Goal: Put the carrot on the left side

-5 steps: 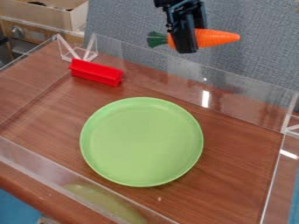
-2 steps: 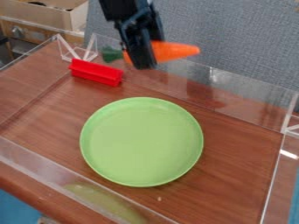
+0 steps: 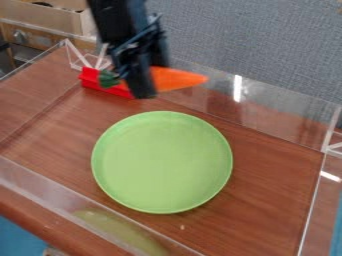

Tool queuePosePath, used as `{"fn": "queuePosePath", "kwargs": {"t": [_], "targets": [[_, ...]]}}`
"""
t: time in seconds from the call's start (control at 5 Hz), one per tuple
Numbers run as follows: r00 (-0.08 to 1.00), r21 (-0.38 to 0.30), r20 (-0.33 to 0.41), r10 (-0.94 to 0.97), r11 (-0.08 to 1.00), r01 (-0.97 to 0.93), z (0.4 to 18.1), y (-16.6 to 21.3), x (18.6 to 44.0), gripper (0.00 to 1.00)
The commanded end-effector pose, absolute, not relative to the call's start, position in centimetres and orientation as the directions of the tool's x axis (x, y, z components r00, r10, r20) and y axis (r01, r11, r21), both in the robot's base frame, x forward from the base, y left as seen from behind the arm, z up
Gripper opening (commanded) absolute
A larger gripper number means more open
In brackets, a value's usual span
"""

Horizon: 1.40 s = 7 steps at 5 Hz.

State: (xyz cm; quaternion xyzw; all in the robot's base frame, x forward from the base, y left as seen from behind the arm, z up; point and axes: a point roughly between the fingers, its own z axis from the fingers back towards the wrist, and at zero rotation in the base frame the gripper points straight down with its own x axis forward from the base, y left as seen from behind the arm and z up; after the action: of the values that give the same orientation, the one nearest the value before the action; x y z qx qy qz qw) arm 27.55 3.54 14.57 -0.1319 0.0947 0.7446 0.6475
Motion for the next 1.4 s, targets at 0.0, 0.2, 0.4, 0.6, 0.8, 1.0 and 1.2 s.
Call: {"fn": "queuePosePath", "kwargs": {"t": [0.0,0.2,0.4,0.6,0.8,1.0,1.2], "targets": [[-0.195,-0.113,-0.288,0.938,-0.236,-0.965,15.4,6.9,25.8,0.00],[-0.302,-0.115,-0.284,0.910,-0.345,-0.932,14.1,10.2,24.3,0.00],[-0.377,-0.112,-0.279,0.883,-0.420,-0.901,12.6,13.9,23.2,0.00],[-0.432,-0.098,-0.273,0.860,-0.471,-0.876,10.4,16.5,22.4,0.00],[-0.451,-0.093,-0.263,0.853,-0.487,-0.868,9.4,16.1,22.6,1.00],[-0.465,-0.087,-0.262,0.846,-0.501,-0.861,8.7,15.6,22.9,1.00],[-0.423,-0.088,-0.272,0.864,-0.460,-0.883,9.1,15.6,24.4,1.00]]}}
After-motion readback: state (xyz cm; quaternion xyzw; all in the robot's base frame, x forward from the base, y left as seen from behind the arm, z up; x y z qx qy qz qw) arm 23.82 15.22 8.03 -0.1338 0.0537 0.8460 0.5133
